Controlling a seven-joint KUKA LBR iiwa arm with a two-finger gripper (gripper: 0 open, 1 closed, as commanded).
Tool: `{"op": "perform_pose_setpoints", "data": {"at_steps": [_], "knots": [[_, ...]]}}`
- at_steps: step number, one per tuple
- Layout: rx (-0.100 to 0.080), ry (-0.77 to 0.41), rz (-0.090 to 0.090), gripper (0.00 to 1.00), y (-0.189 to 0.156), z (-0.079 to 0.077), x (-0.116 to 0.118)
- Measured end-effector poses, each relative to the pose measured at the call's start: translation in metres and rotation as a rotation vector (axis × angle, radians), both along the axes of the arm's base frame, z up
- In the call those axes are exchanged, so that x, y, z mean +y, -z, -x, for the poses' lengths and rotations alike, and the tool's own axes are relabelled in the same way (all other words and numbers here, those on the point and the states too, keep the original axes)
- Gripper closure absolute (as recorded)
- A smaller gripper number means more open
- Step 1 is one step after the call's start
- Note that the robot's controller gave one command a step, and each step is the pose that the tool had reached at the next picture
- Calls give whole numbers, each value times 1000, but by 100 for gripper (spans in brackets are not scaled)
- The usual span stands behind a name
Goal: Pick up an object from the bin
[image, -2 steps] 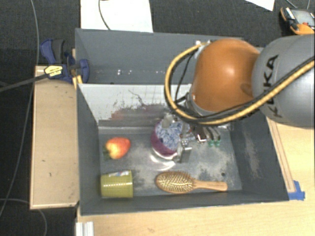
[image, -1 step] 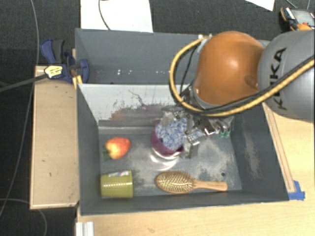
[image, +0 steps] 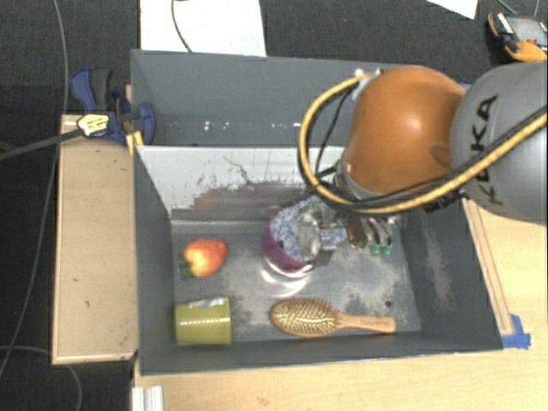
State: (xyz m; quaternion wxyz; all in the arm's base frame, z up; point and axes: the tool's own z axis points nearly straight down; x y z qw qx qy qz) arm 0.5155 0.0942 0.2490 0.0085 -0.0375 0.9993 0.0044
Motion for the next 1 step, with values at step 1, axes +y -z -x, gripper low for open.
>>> {"op": "perform_pose_setpoints", "data": {"at_steps": [1], "knots": [[-1,0,0,100,0,0,0]]}}
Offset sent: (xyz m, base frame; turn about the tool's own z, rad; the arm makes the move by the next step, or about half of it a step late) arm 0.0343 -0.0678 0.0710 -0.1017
